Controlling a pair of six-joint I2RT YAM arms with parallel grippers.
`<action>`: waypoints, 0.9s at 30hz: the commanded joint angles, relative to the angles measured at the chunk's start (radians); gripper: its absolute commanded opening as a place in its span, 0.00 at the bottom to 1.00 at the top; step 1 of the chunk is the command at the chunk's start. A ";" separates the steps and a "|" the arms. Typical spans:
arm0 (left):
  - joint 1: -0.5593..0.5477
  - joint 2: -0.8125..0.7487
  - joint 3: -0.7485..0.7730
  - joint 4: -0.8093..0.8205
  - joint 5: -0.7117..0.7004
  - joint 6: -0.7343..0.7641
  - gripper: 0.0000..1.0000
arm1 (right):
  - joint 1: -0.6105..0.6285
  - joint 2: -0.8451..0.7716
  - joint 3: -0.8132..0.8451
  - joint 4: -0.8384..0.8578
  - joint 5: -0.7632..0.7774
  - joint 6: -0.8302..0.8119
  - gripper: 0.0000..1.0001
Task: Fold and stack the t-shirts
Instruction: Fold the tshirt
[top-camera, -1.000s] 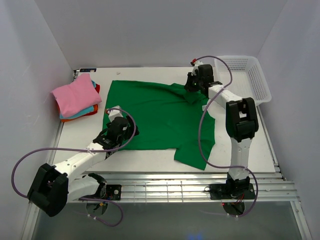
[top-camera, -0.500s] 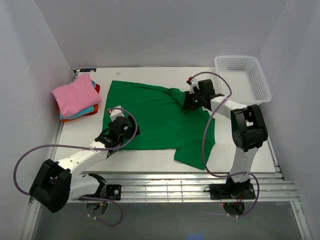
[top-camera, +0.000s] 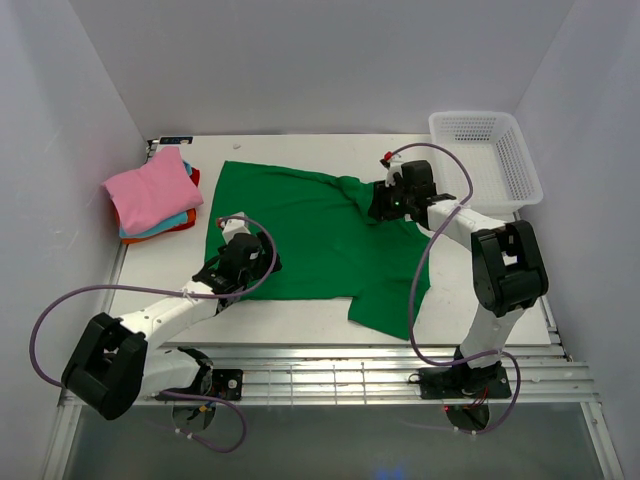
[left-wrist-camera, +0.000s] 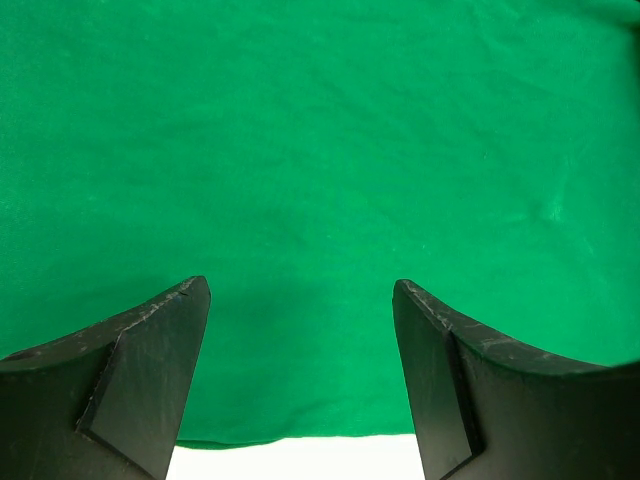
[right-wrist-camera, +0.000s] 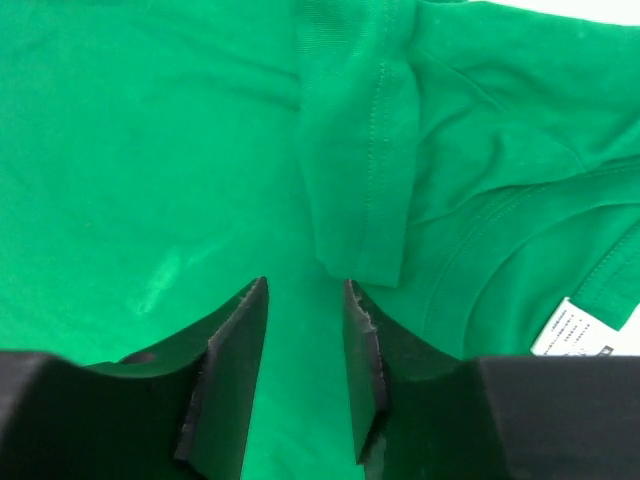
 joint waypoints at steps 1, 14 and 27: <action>-0.003 -0.009 -0.010 0.023 0.003 -0.001 0.84 | -0.003 0.030 0.031 0.016 0.041 0.023 0.43; -0.003 0.021 0.028 0.015 -0.026 0.023 0.87 | -0.003 0.099 0.045 0.042 0.116 0.040 0.51; -0.003 0.014 0.016 0.013 -0.046 0.025 0.87 | -0.003 0.173 0.089 0.047 0.143 0.041 0.49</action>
